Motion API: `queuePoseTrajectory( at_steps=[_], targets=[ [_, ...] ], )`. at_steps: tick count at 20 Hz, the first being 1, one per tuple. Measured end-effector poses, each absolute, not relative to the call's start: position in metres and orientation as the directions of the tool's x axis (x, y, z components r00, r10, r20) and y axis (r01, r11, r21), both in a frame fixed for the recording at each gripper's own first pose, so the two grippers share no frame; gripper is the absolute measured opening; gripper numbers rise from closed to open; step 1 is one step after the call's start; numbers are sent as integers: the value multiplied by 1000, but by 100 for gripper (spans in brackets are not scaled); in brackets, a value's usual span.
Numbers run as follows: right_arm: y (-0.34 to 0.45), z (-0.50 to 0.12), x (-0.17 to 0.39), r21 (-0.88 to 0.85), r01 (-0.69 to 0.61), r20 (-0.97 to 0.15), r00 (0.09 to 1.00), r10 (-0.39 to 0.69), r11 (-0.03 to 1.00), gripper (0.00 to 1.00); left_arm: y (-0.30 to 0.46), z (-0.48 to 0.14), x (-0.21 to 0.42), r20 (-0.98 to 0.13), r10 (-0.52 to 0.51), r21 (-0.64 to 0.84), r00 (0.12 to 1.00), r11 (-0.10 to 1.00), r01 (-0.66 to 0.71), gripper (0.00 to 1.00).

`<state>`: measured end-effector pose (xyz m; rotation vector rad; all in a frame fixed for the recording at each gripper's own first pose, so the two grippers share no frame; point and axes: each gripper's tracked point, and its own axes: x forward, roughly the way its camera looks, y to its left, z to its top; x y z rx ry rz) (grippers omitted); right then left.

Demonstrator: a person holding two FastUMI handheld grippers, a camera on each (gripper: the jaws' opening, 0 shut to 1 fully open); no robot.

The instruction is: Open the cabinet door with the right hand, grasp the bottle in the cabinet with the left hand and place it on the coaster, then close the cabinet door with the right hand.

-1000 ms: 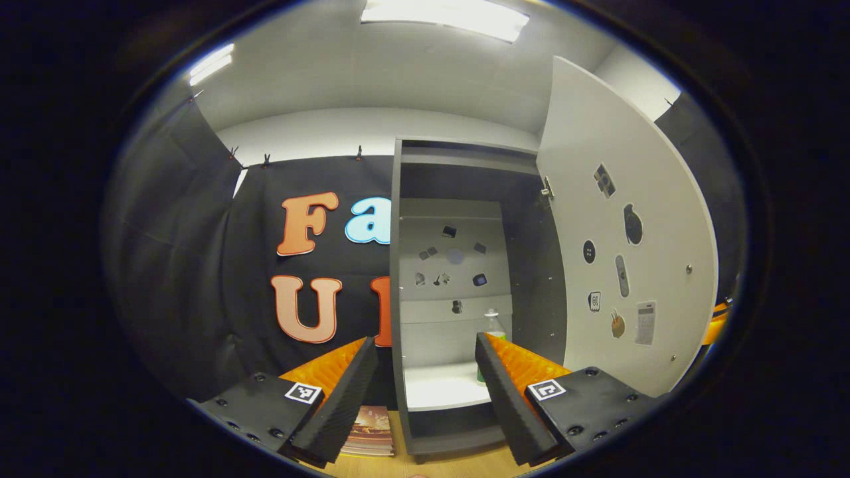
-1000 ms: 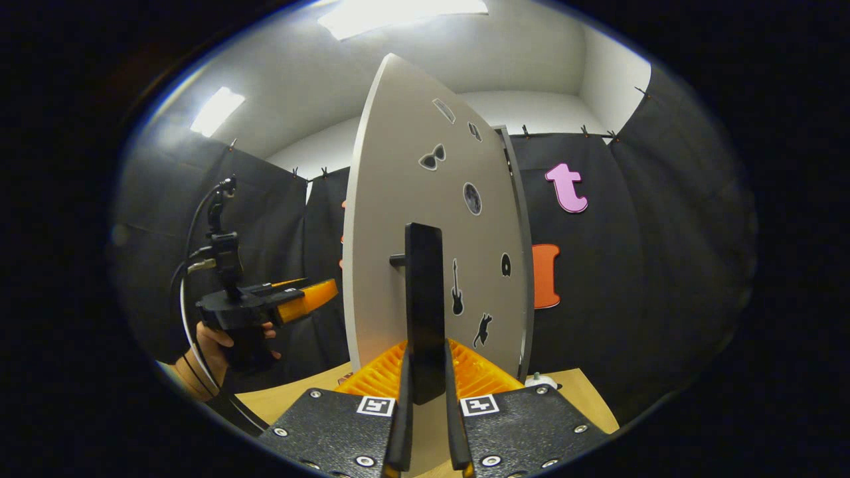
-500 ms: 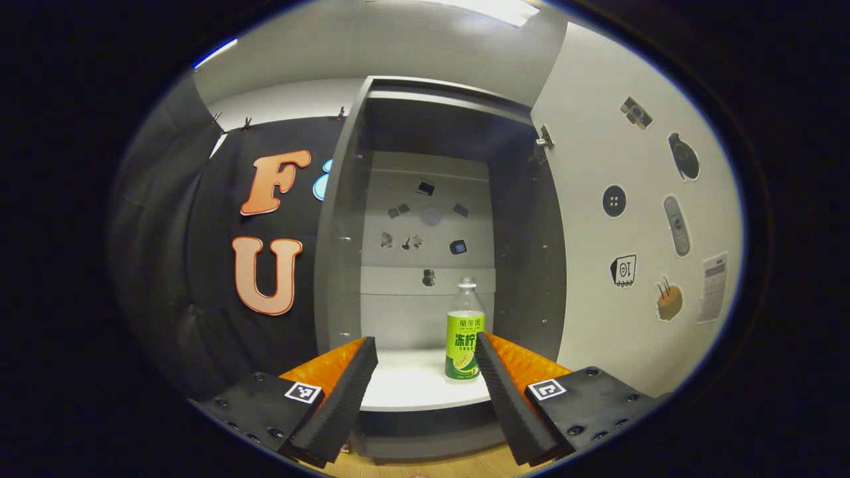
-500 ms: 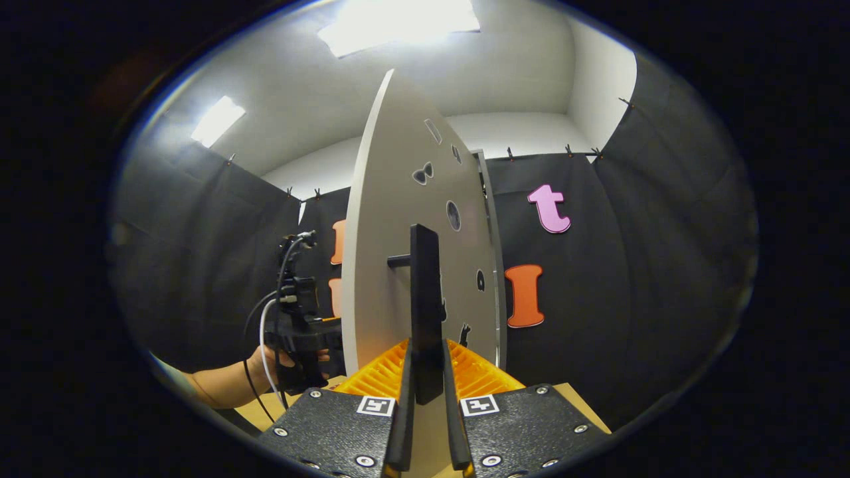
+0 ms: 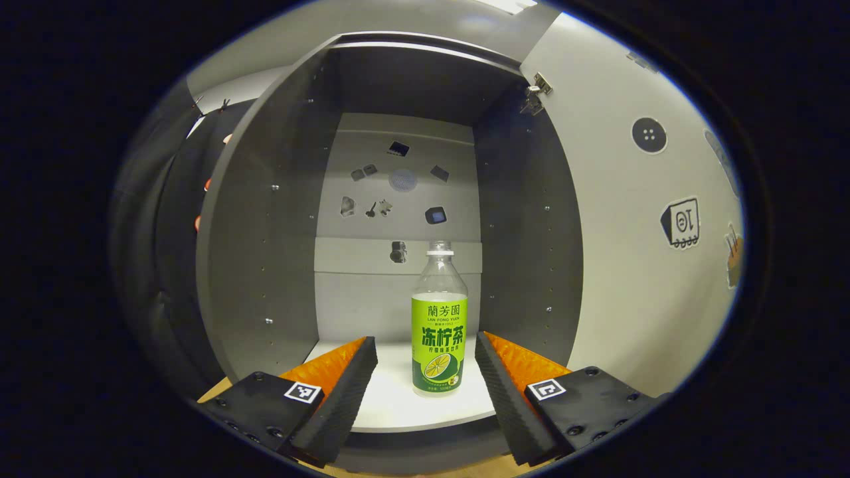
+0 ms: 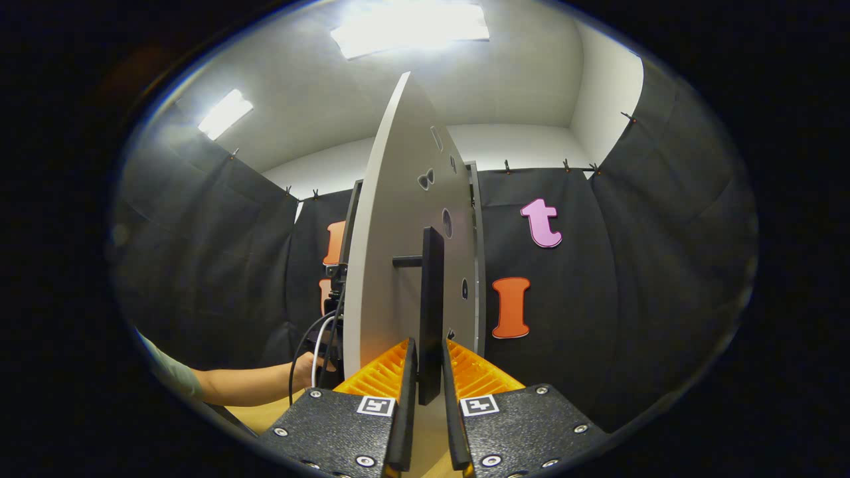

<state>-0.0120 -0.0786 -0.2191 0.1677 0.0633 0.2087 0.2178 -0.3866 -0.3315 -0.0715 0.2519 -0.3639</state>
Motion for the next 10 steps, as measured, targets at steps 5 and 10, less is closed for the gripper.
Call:
queuePoseTrajectory(
  at_steps=[5, 10],
  targets=[
    [-101, -220, -20, 153, -163, -33, 985, 170, 975, 22, -405, -366, 249, -281, -365, -125, 888, 931, 343, 96],
    [-117, -220, -24, 176, -152, -43, 986, 162, 973, 20, -413, -373, 264, -293, -353, -121, 888, 935, 332, 97]
  ],
)
